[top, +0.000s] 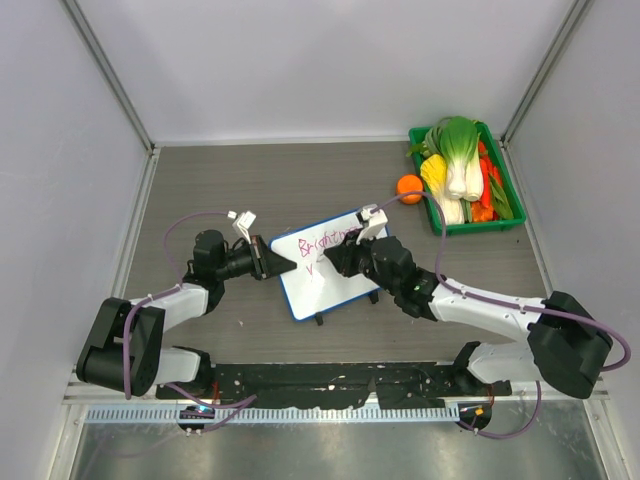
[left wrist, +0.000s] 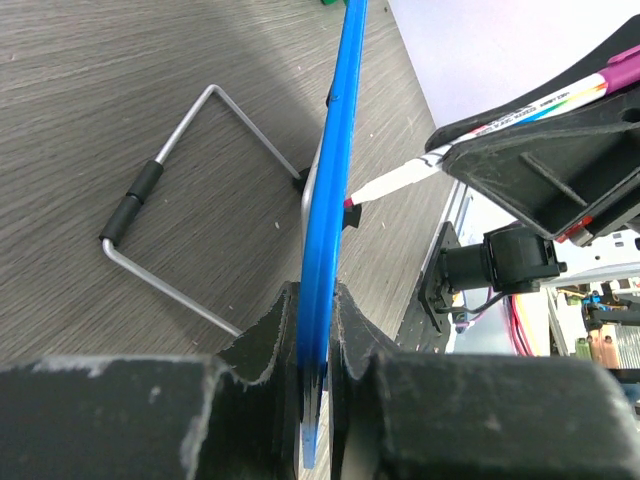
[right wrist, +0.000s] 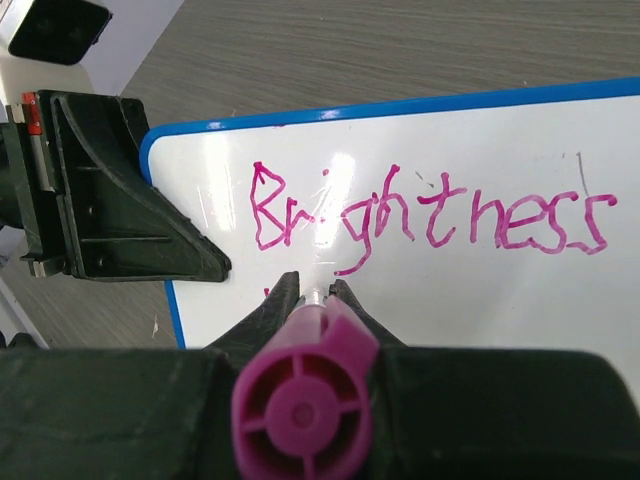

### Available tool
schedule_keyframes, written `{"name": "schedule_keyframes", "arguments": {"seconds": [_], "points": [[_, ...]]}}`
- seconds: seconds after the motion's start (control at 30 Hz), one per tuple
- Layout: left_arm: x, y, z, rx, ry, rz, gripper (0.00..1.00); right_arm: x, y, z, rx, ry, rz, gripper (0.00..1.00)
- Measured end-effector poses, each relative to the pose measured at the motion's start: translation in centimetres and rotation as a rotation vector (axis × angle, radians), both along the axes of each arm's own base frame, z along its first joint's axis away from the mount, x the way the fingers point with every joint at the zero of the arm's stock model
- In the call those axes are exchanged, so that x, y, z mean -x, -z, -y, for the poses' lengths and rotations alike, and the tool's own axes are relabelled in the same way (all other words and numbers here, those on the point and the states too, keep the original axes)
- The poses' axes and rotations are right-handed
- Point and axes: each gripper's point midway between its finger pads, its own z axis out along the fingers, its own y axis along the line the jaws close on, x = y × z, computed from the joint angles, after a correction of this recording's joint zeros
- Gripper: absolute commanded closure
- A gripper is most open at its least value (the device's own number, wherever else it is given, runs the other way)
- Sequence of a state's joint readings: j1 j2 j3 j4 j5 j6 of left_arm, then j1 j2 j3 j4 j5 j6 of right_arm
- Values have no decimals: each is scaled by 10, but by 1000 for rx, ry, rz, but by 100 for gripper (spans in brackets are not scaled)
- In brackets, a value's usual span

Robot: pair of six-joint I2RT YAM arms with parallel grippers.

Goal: Write a sentence on the whiteboard
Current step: Write with the whiteboard marker on the whiteboard.

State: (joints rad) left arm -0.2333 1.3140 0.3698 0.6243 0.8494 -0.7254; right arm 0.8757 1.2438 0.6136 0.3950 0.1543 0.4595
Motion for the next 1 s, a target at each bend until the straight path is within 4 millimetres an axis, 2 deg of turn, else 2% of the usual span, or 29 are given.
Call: {"name": "schedule_keyframes", "arguments": {"seconds": [0.07,0.73,1.0], "points": [[0,0,0,0,-1,-1,100,0,5,-2,6,-5,-12,99],[0,1,0,0,1,-6,100,3,7,-8,-10,-36,-23,99],[0,2,0,-1,-1,-11,100,10,17,-7,-19,-47,-48,99]]}}
